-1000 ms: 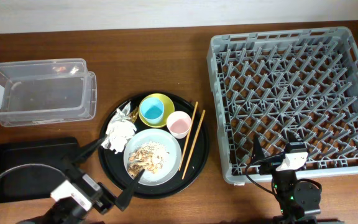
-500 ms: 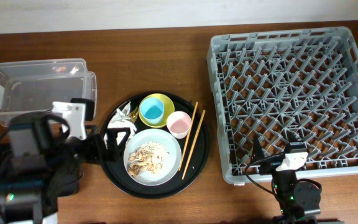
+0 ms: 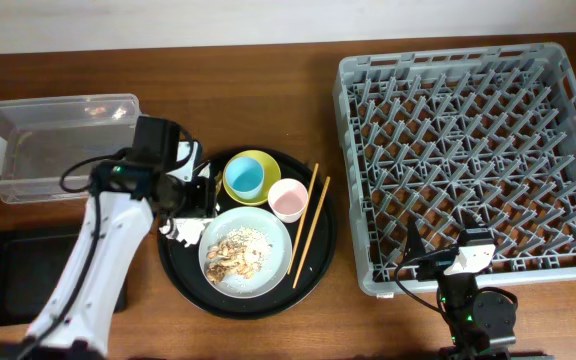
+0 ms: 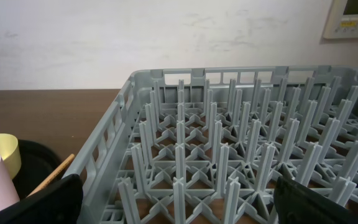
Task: Sort waste into correct bins and load items into the dishwasher rack
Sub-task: 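Reach the left gripper to the crumpled white tissue on the tray, then grasp the white tissue with the left gripper and lift it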
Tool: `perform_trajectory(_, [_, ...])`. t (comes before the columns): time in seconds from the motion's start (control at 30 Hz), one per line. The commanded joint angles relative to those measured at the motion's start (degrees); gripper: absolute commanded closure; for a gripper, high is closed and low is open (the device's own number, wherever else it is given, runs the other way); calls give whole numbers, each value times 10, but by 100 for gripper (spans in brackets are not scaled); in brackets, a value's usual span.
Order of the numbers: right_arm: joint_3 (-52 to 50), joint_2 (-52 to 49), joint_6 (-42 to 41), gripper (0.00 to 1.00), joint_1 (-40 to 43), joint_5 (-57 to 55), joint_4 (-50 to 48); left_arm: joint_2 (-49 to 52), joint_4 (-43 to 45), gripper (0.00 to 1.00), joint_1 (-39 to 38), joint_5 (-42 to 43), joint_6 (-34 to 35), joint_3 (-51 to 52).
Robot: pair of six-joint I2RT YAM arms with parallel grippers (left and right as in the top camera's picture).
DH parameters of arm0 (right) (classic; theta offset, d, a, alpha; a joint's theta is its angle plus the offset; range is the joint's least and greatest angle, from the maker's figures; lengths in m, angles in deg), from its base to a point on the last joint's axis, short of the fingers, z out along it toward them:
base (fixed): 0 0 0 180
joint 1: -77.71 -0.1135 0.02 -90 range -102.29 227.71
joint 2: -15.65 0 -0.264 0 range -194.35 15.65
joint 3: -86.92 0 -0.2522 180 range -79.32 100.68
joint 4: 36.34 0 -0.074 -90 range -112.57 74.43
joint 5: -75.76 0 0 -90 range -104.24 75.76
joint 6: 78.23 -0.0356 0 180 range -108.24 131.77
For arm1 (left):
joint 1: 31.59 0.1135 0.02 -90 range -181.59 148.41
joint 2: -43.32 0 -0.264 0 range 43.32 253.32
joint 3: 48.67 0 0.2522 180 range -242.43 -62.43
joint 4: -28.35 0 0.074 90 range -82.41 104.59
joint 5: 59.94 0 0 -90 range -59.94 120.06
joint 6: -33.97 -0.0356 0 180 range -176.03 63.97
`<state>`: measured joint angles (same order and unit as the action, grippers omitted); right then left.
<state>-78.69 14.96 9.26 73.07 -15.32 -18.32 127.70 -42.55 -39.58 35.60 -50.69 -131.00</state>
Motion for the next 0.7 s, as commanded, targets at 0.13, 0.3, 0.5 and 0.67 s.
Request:
perform_trajectory(0.13, [-3,4,4,2,3,-7,3,108,75,43,-3,-84,86,-10])
perform_trajectory(0.3, [-3,4,4,2,3,-7,3,161,111,43,-3,-83,101,-9])
perform_trajectory(0.5, [-3,4,4,2,3,-7,3,200,135,53,-3,-83,108,-9])
perform_trajectory(0.67, [-3,4,4,2,3,-7,3,209,132,92,-2,-84,107,-9])
